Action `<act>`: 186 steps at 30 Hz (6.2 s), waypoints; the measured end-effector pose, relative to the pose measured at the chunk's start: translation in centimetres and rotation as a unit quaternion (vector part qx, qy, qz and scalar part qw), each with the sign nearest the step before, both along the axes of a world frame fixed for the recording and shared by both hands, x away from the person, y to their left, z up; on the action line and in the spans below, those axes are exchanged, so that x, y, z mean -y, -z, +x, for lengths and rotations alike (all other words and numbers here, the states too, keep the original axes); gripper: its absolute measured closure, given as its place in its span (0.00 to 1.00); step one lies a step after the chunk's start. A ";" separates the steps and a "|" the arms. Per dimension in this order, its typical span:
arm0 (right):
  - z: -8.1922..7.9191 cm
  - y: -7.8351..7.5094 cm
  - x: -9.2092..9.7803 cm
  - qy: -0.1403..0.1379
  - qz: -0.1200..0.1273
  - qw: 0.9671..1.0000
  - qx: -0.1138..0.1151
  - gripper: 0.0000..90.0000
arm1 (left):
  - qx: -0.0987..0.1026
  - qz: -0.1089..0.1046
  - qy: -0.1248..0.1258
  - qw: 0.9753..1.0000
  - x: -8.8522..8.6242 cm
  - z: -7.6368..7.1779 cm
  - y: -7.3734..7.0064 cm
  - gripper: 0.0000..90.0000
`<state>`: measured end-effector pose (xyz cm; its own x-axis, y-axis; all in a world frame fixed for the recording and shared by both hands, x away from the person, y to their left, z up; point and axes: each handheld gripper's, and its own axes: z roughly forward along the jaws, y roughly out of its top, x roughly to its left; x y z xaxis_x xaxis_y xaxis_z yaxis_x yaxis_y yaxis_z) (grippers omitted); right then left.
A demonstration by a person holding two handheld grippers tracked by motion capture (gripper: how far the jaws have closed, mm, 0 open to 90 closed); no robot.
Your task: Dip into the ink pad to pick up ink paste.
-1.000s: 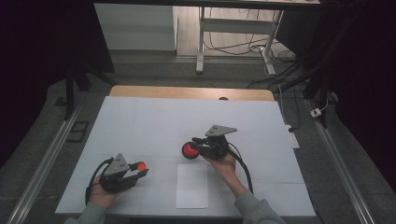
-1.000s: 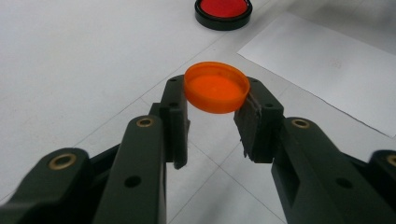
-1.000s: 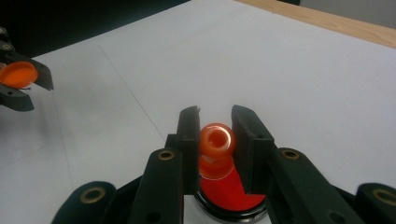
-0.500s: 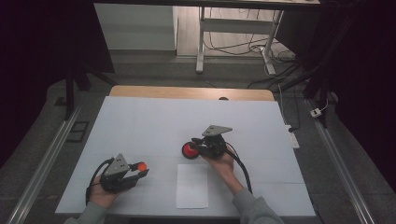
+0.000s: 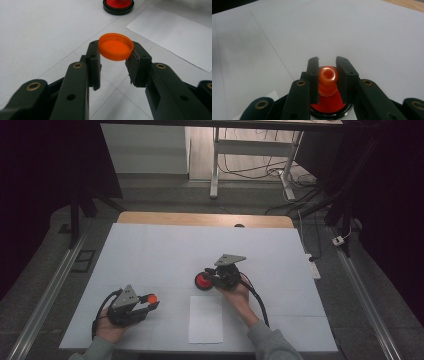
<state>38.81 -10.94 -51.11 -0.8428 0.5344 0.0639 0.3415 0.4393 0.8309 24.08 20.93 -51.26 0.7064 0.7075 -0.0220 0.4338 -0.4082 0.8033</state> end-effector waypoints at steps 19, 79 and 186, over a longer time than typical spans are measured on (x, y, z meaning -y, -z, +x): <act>0.1 0.6 -0.5 0.004 -0.031 0.999 0.006 0.81 | 0.001 0.000 0.001 1.000 -0.1 0.0 0.0 0.73; 0.1 -0.7 1.0 0.022 0.047 0.999 0.005 0.81 | 0.000 -0.003 0.000 1.000 -0.1 0.0 0.0 0.73; -0.6 -0.7 1.0 0.028 0.056 0.998 0.017 0.81 | 0.000 -0.001 -0.005 1.000 -0.3 0.1 0.1 0.72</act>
